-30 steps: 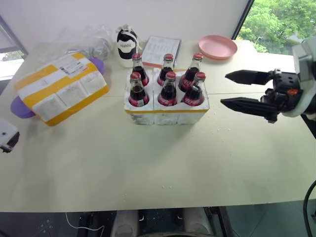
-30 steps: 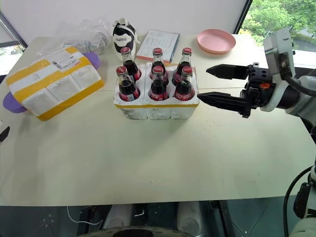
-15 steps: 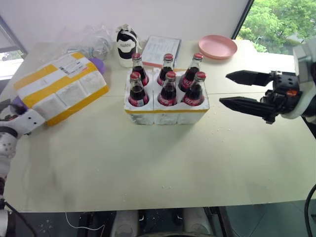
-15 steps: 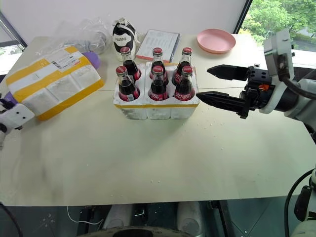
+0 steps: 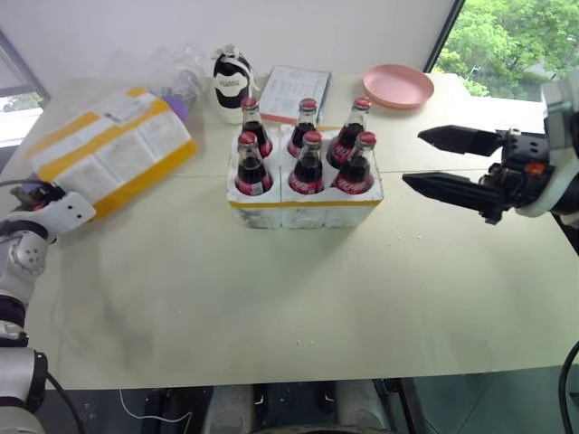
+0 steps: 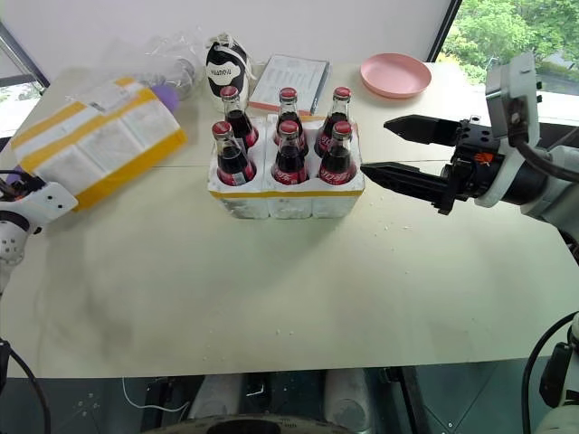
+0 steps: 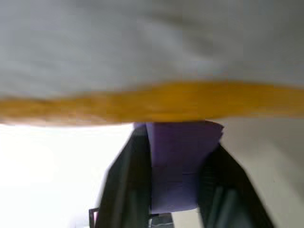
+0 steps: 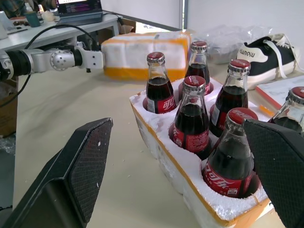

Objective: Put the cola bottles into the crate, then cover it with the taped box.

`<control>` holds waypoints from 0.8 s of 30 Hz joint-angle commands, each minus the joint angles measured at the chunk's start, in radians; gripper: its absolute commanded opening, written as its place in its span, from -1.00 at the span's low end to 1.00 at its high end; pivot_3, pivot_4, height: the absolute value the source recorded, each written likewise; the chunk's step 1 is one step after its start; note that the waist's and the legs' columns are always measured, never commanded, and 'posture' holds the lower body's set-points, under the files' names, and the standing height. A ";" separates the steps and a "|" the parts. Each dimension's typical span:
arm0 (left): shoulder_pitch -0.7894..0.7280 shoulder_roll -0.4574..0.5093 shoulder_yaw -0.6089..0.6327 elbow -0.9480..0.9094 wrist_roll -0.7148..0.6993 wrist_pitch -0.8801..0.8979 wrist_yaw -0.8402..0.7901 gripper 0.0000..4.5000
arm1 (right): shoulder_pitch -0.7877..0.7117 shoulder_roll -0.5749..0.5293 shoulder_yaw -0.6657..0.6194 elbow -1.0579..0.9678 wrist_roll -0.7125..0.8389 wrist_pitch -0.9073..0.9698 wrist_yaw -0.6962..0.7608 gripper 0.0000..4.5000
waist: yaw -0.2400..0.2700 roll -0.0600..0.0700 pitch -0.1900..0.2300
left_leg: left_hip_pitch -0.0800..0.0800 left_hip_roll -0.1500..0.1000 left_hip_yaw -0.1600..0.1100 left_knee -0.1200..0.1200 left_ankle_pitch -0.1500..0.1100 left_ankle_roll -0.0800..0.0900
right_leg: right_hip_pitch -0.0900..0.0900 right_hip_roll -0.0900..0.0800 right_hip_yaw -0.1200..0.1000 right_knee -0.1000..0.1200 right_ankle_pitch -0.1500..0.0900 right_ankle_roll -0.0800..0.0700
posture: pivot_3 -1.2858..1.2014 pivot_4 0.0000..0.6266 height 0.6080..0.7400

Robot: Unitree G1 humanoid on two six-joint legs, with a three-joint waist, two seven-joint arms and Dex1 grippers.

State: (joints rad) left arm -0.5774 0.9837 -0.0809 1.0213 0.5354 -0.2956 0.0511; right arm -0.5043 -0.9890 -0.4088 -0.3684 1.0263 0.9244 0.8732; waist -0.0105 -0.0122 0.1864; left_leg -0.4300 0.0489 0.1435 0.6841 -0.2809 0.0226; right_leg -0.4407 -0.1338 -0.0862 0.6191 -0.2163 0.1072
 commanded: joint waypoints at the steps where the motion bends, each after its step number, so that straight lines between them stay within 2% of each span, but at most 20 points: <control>1: -0.009 0.010 -0.005 0.006 -0.014 0.004 0.001 -0.83 | 0.001 -0.013 -0.040 -0.014 0.007 -0.023 -0.006 1.00 | 0.000 0.000 0.000 | 0.000 0.000 0.000 0.000 0.000 0.000 | 0.000 0.000 0.000 0.000 0.000 0.000 | 0.03 -0.52 1.00; 6: -0.047 0.040 0.017 -0.060 -0.038 0.002 -0.014 -0.83 | 0.023 -0.038 -0.053 0.011 0.026 0.007 0.012 1.00 | 0.002 -0.001 0.000 | 0.000 0.000 0.000 0.000 0.000 0.000 | 0.000 0.000 0.000 0.001 0.000 0.000 | 0.03 -0.52 1.00; 10: -0.103 0.097 0.052 -0.164 -0.073 -0.018 -0.069 -0.83 | 0.054 -0.064 -0.056 0.019 -0.029 -0.032 0.036 1.00 | 0.003 -0.006 0.000 | 0.000 0.000 0.000 0.001 0.001 -0.001 | 0.000 0.000 0.000 0.001 0.000 0.000 | 0.03 -0.52 1.00; 15: -0.248 0.157 0.077 -0.303 -0.102 -0.014 -0.166 -0.83 | 0.080 -0.062 -0.060 0.037 -0.055 -0.055 0.045 1.00 | 0.001 -0.008 0.000 | -0.001 0.000 0.000 0.001 0.001 -0.002 | 0.000 0.000 0.000 0.001 0.000 0.000 | 0.03 -0.52 1.00; 19: -0.363 0.148 0.067 -0.421 -0.121 0.014 -0.270 -0.83 | 0.102 -0.044 -0.052 0.036 -0.080 -0.078 0.035 1.00 | 0.002 -0.008 0.000 | -0.001 -0.001 0.000 0.001 0.003 -0.004 | 0.000 0.001 0.000 0.001 0.000 0.000 | 0.03 -0.52 1.00; 24: -0.379 0.070 0.047 -0.698 -0.163 0.142 -0.462 -0.83 | 0.093 -0.027 -0.039 0.048 -0.094 -0.086 0.006 1.00 | 0.004 -0.008 0.000 | -0.001 -0.001 0.000 0.002 0.004 -0.006 | 0.001 0.001 0.000 0.001 0.000 0.001 | 0.03 -0.52 1.00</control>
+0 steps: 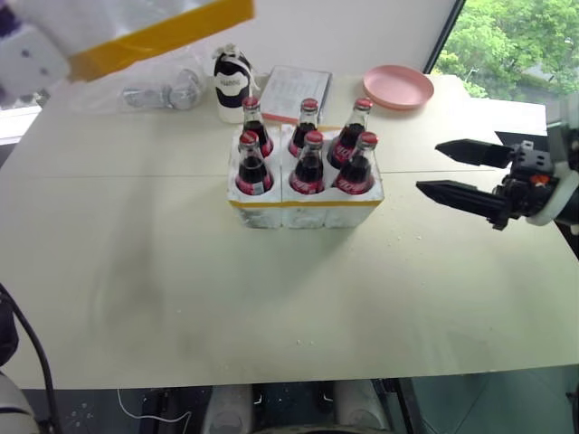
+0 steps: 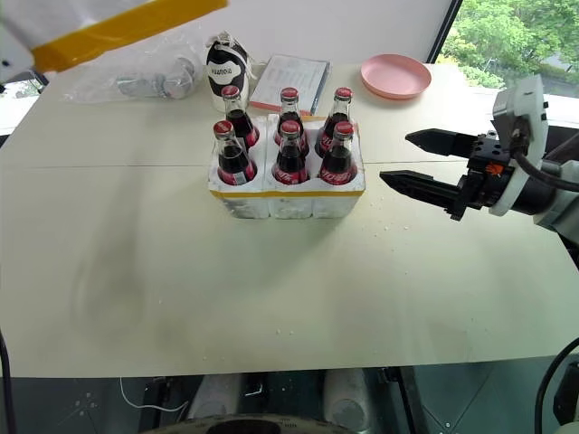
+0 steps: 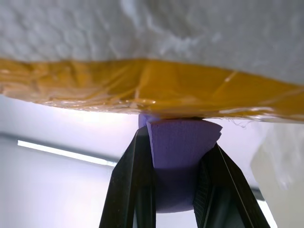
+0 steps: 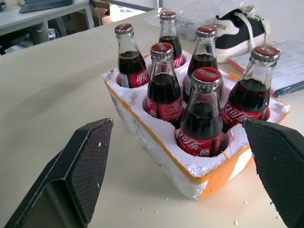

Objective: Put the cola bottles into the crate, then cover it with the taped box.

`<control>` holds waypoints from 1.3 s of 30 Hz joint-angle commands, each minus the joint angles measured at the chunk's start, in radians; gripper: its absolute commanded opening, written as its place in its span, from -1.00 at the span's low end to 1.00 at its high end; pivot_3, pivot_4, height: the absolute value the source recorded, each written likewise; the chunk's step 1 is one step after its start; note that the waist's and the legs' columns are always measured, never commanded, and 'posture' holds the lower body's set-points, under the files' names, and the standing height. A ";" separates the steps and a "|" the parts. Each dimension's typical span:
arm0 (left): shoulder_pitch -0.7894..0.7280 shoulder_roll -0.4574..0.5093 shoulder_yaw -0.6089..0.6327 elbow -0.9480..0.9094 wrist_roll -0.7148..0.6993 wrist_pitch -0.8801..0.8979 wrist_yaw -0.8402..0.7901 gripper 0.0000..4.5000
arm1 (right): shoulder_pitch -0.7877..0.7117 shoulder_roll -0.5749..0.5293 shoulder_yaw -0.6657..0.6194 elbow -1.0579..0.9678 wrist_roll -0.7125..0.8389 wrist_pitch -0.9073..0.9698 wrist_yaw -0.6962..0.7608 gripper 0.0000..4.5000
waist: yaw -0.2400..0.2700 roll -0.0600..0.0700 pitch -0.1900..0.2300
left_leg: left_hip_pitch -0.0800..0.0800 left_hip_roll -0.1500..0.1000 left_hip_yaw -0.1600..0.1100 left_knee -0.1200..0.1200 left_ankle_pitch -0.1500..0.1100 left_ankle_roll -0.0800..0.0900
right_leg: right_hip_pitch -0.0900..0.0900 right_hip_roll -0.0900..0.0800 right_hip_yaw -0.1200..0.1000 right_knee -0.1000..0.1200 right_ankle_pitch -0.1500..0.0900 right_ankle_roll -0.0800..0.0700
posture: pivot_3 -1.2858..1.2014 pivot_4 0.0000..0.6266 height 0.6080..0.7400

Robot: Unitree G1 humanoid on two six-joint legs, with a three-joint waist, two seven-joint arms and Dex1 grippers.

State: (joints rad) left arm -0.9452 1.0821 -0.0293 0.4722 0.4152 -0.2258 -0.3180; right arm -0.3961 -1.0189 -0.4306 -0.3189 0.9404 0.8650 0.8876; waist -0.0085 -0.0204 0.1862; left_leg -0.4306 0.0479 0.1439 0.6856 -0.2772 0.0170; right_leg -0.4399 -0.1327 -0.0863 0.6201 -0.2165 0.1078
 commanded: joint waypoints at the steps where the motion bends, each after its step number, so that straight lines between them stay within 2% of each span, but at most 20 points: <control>1: -0.008 -0.044 -0.003 -0.195 -0.049 0.098 -0.121 -0.83 | -0.013 0.005 -0.017 -0.002 -0.011 -0.028 -0.009 1.00 | 0.003 0.000 0.000 | 0.000 0.000 0.000 0.000 0.000 0.000 | 0.000 0.000 0.000 0.000 0.000 0.000 | 0.03 -0.52 1.00; 5: -0.006 -0.125 -0.022 -0.404 -0.080 0.230 -0.245 -0.83 | 0.003 0.018 -0.023 -0.003 -0.021 -0.032 -0.014 1.00 | 0.002 0.000 0.000 | 0.000 0.000 0.000 0.002 0.000 0.000 | 0.000 0.001 0.000 0.001 0.000 0.000 | 0.03 -0.52 1.00; 9: 0.003 -0.179 -0.044 -0.523 -0.072 0.288 -0.304 -0.83 | 0.007 0.028 -0.028 -0.001 -0.022 -0.035 -0.024 1.00 | -0.001 0.000 0.000 | 0.000 0.000 -0.001 0.003 0.001 -0.001 | 0.000 0.001 0.000 0.001 -0.001 0.001 | 0.03 -0.52 1.00; 19: 0.073 -0.200 -0.148 -0.496 0.057 0.152 -0.284 -0.83 | 0.005 0.038 -0.046 -0.009 -0.009 -0.034 -0.056 1.00 | 0.003 0.000 0.000 | 0.000 0.001 -0.004 0.010 0.000 0.000 | 0.002 0.001 0.000 0.008 -0.001 0.001 | 0.03 -0.52 1.00; 27: 0.119 -0.252 -0.181 -0.485 0.136 0.086 -0.246 -0.83 | 0.011 0.043 -0.055 -0.028 0.003 -0.030 -0.079 1.00 | 0.022 0.000 0.000 | -0.001 0.000 -0.004 0.013 -0.001 0.002 | 0.002 0.001 0.000 0.009 -0.001 0.001 | 0.03 -0.52 1.00; 29: 0.144 -0.265 -0.173 -0.504 0.132 0.092 -0.248 -0.38 | 0.010 0.044 -0.057 -0.031 0.007 -0.029 -0.087 1.00 | 0.021 0.000 0.000 | -0.002 0.000 -0.004 0.013 -0.001 0.002 | 0.002 0.001 0.000 0.009 -0.001 0.001 | 0.03 -0.52 1.00; 30: 0.153 -0.268 -0.168 -0.512 0.133 0.098 -0.248 -0.23 | 0.010 0.044 -0.058 -0.031 0.008 -0.029 -0.090 1.00 | 0.021 0.000 0.000 | -0.002 0.000 -0.004 0.013 -0.001 0.002 | 0.002 0.001 0.000 0.009 -0.001 0.001 | 0.03 -0.52 1.00; 32: 0.176 -0.263 -0.152 -0.524 0.131 0.114 -0.255 0.26 | 0.010 0.044 -0.058 -0.033 0.011 -0.028 -0.093 1.00 | 0.021 0.000 0.000 | -0.002 0.000 -0.004 0.013 -0.001 0.002 | 0.002 0.001 0.000 0.009 -0.001 0.001 | 0.03 -0.52 1.00; 33: 0.192 -0.257 -0.139 -0.533 0.117 0.125 -0.269 0.42 | 0.012 0.043 -0.058 -0.033 0.012 -0.028 -0.094 1.00 | 0.021 0.000 0.000 | -0.002 0.001 -0.005 0.013 -0.001 0.002 | 0.002 0.001 0.000 0.009 -0.001 0.001 | 0.03 -0.52 1.00; 39: 0.316 -0.193 -0.023 -0.624 -0.019 0.134 -0.353 0.42 | 0.025 0.033 -0.066 -0.035 0.023 -0.020 -0.099 1.00 | 0.020 0.000 0.000 | -0.002 0.001 -0.006 0.013 -0.001 0.002 | 0.002 0.001 0.000 0.009 -0.001 0.001 | 0.03 -0.52 1.00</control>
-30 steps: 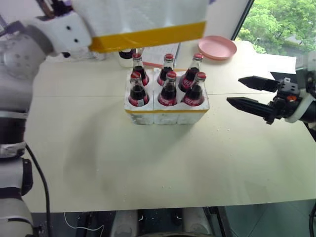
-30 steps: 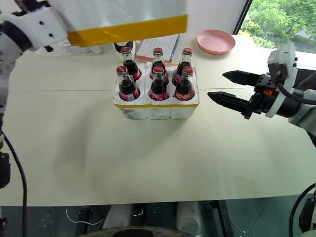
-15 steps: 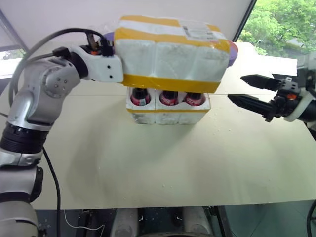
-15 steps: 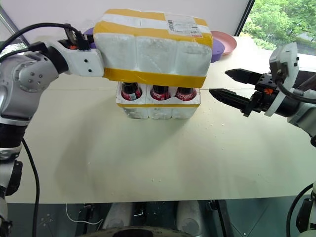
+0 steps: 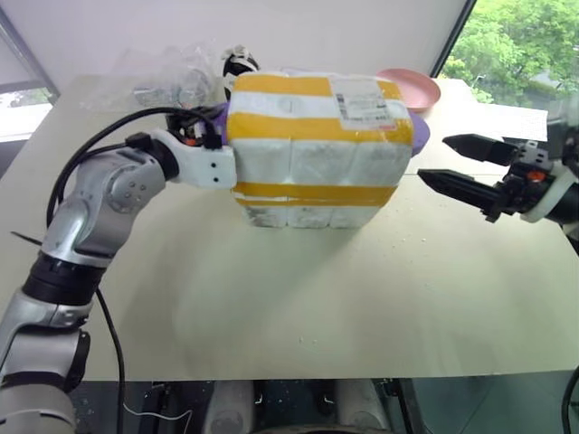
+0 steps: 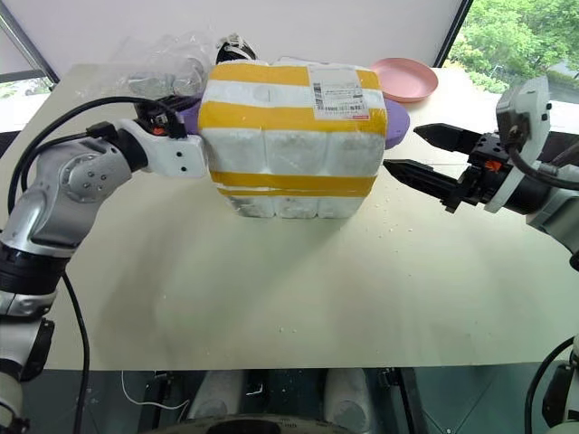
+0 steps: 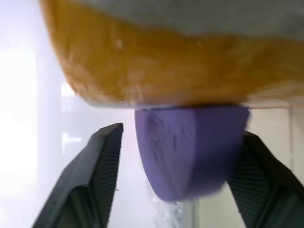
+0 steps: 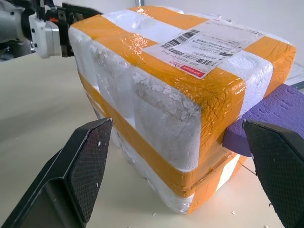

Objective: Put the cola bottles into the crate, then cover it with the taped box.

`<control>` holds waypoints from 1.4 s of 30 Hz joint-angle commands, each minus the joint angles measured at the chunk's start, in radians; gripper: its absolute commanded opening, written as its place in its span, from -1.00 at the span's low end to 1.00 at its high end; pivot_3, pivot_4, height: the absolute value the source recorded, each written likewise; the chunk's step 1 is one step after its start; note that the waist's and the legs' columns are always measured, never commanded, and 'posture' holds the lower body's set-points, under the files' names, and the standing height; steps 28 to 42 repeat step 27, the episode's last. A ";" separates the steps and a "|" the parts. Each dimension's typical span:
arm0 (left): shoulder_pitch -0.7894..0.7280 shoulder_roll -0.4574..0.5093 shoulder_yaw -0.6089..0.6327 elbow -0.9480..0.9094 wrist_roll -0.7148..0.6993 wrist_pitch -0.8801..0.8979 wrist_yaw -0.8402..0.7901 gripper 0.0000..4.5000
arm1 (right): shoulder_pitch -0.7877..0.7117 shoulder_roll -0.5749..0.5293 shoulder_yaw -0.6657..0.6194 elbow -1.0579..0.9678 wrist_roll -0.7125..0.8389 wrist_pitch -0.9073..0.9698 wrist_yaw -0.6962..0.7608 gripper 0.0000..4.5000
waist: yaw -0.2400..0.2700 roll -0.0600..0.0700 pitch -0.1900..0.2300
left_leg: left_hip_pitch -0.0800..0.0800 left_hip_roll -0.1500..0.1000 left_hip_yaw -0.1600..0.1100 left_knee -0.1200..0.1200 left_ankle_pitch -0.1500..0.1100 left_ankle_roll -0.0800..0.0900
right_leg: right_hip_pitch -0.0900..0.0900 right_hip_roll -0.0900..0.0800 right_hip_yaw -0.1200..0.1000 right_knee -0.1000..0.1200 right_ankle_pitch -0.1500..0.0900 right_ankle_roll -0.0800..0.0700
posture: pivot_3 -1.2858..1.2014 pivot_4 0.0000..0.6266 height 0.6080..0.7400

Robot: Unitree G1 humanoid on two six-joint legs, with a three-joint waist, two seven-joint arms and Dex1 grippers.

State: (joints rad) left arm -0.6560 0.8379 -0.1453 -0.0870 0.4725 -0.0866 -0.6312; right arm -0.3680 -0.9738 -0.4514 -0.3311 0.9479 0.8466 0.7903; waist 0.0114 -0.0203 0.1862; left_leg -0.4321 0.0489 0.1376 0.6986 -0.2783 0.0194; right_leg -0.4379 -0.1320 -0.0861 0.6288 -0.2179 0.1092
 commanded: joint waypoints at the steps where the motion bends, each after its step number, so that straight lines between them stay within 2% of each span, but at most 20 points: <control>1: 0.049 0.074 0.118 -0.072 -0.100 -0.015 -0.056 0.42 | -0.001 -0.013 -0.046 -0.021 0.017 -0.001 -0.003 1.00 | -0.001 0.000 0.000 | 0.000 0.000 0.000 0.000 0.000 0.000 | 0.000 0.000 0.000 0.000 0.000 0.000 | 0.03 -0.52 1.00; 5: 0.139 0.187 0.218 -0.055 -0.250 -0.144 -0.146 0.42 | 0.005 -0.016 -0.045 -0.011 0.011 -0.005 0.004 1.00 | -0.002 0.000 0.000 | 0.000 0.001 -0.001 0.000 -0.001 0.001 | 0.000 0.000 0.000 0.000 0.000 0.000 | 0.03 -0.52 1.00; 8: 0.258 0.241 0.296 -0.070 -0.474 -0.119 -0.312 0.42 | 0.008 -0.017 -0.040 -0.003 0.006 -0.007 0.011 1.00 | -0.002 0.002 0.000 | 0.000 0.001 -0.001 0.000 -0.001 0.002 | 0.000 -0.001 0.000 0.000 0.000 0.000 | 0.03 -0.52 1.00; 10: 0.317 0.263 0.342 -0.073 -0.595 -0.001 -0.399 0.42 | 0.012 -0.021 -0.036 0.004 0.002 -0.007 0.022 1.00 | 0.001 0.002 0.000 | 0.000 0.001 -0.001 0.000 -0.001 0.002 | 0.000 -0.001 0.000 0.000 0.000 0.000 | 0.03 -0.52 1.00; 12: 0.334 0.272 0.404 -0.088 -0.815 0.299 -0.465 0.42 | 0.031 -0.034 -0.032 0.007 -0.010 -0.010 0.050 1.00 | 0.001 0.002 0.000 | 0.000 0.001 -0.002 0.000 -0.001 0.002 | 0.000 -0.001 0.000 0.000 0.000 0.000 | 0.03 -0.52 1.00; 14: 0.292 0.273 0.478 -0.074 -1.112 0.621 -0.519 0.42 | 0.055 -0.049 -0.032 0.007 -0.013 -0.010 0.086 1.00 | 0.001 0.002 0.000 | 0.000 0.001 -0.002 0.000 -0.002 0.002 | 0.000 0.000 0.000 0.000 0.000 0.000 | 0.03 -0.52 1.00; 15: 0.263 0.276 0.501 -0.054 -1.218 0.748 -0.528 0.42 | 0.063 -0.053 -0.034 0.006 -0.011 -0.008 0.099 1.00 | 0.001 0.002 0.000 | 0.000 0.001 -0.003 0.000 -0.001 0.002 | 0.000 -0.001 0.000 0.000 -0.001 0.000 | 0.03 -0.52 1.00; 17: 0.228 0.286 0.522 -0.035 -1.338 0.880 -0.573 0.42 | 0.074 -0.060 -0.038 0.002 -0.006 -0.006 0.122 1.00 | -0.001 0.002 0.000 | 0.000 0.001 -0.003 0.000 -0.001 0.001 | 0.001 0.000 0.000 0.000 -0.001 0.001 | 0.03 -0.52 1.00; 20: 0.223 0.315 0.522 -0.049 -1.390 0.949 -0.625 0.42 | 0.090 -0.066 -0.044 -0.005 -0.010 -0.004 0.140 1.00 | -0.003 0.003 0.000 | 0.002 0.000 -0.003 0.000 0.000 0.000 | 0.002 0.000 0.000 0.000 -0.001 0.002 | 0.03 -0.52 1.00; 23: 0.199 0.309 0.519 -0.046 -1.400 0.970 -0.605 0.42 | 0.124 -0.074 -0.061 -0.020 -0.008 0.000 0.160 1.00 | -0.003 0.003 0.000 | 0.005 0.000 -0.003 -0.001 0.000 0.000 | 0.004 0.000 0.000 0.000 -0.002 0.002 | 0.03 -0.52 1.00; 27: 0.161 0.288 0.503 -0.037 -1.378 0.957 -0.572 0.42 | 0.163 -0.077 -0.075 -0.044 -0.005 -0.005 0.173 1.00 | 0.001 0.003 0.000 | 0.005 -0.001 -0.003 -0.001 -0.001 0.000 | 0.005 0.000 0.000 0.000 -0.002 0.002 | 0.03 -0.52 1.00; 42: 0.161 0.288 0.503 -0.037 -1.378 0.957 -0.572 0.42 | 0.163 -0.077 -0.075 -0.044 -0.005 -0.005 0.173 1.00 | 0.001 0.003 0.000 | 0.005 -0.001 -0.003 -0.001 -0.001 0.000 | 0.005 0.000 0.000 0.000 -0.002 0.002 | 0.03 -0.52 1.00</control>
